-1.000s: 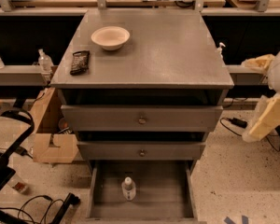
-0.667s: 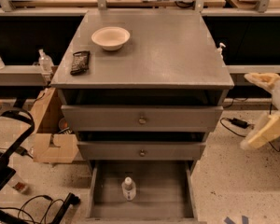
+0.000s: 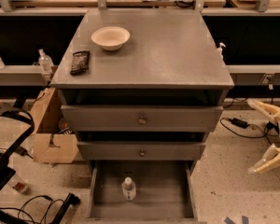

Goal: Pick blue plastic bottle from bottom drawer and place on counter

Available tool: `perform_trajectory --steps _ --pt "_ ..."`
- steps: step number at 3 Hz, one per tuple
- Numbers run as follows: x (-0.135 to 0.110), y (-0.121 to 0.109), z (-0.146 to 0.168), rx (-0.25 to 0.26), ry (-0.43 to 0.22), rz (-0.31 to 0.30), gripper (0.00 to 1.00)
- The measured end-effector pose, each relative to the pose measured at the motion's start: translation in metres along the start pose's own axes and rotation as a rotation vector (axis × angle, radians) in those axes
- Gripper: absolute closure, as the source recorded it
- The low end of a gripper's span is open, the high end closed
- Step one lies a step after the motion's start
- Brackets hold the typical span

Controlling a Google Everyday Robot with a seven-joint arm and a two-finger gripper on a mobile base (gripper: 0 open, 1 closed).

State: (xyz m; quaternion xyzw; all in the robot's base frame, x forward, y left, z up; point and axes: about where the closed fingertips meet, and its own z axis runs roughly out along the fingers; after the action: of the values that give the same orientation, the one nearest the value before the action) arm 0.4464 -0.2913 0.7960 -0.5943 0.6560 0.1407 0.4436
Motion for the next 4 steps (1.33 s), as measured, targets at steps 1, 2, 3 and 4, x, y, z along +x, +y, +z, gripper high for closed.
perform_trajectory --steps 1,2,3,4 --pt "-0.004 -0.002 0.001 0.0 0.005 -0.002 0.0" --pt "0.003 0.013 0.02 0.012 -0.02 0.029 0.0" --pt "0.033 0.044 0.07 0.025 -0.087 0.106 0.0" --pt "0.085 0.072 0.135 0.05 -0.172 0.2 0.0"
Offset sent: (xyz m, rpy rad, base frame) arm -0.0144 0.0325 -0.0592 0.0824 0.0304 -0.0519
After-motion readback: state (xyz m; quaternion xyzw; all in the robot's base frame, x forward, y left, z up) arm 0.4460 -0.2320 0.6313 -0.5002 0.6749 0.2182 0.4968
